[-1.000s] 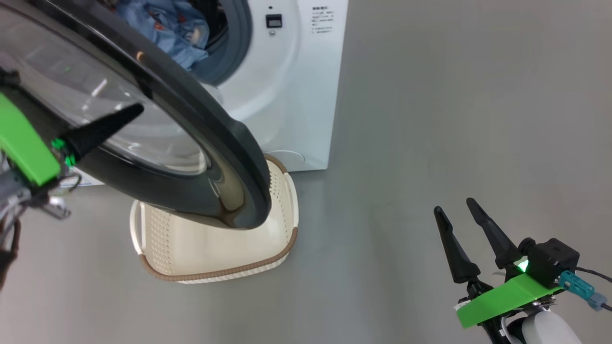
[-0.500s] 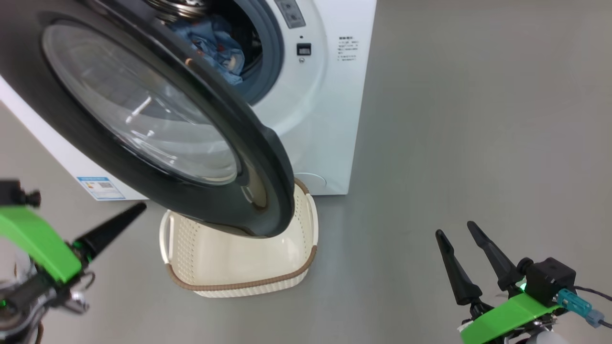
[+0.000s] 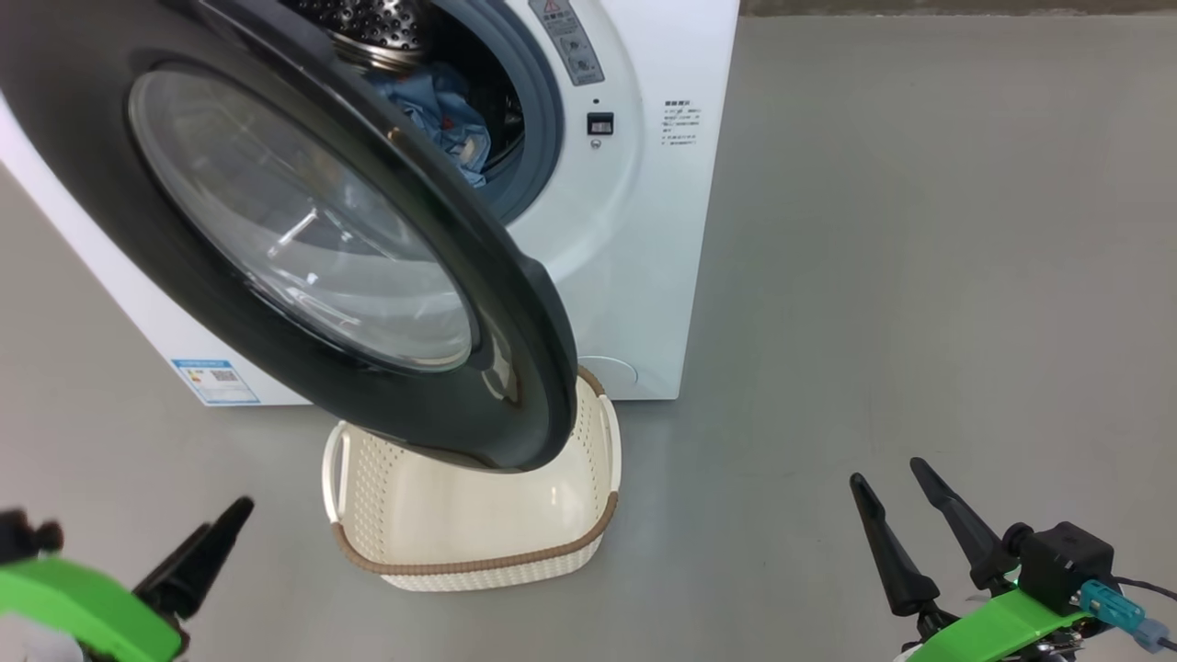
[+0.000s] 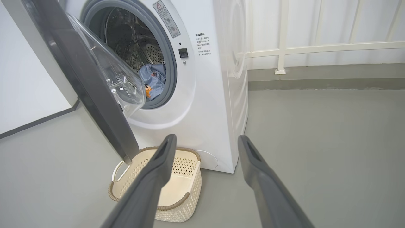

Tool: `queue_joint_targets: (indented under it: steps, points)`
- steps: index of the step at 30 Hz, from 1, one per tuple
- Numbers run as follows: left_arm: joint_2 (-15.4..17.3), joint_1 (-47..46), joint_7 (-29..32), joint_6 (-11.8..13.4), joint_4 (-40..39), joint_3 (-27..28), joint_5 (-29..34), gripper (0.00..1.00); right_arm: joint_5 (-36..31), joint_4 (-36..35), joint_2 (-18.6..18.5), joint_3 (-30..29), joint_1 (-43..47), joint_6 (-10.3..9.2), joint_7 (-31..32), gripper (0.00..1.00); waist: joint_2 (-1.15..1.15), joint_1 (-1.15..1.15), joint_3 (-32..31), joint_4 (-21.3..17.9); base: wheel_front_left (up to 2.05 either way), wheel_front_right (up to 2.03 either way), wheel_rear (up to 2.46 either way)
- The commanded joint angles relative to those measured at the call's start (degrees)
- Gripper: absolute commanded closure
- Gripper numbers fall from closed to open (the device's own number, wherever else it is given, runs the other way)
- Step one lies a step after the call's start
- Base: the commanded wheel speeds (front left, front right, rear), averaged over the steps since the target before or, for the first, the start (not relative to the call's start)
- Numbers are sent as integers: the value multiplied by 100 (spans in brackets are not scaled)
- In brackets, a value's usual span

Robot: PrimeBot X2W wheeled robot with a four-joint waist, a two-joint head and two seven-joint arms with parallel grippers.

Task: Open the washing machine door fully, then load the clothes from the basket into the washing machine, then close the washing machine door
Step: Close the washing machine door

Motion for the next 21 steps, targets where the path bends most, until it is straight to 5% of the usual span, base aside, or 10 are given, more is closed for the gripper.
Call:
queue_joint_targets:
  steps: [1,14,21]
  points:
    - [217,-98,-235,-32,-54,219,73,0,19,-106,-110,68,15,9,-27,0,0,0,1,-28,0,0,0]
    - [90,447,-2599,-32,414,-214,471,0,37,1,-221,-160,90,9,-27,0,0,0,29,-340,0,0,0]
    - [-73,407,-2909,-32,728,-184,1242,0,60,17,-257,-238,103,9,-27,0,0,0,5,-474,0,0,0]
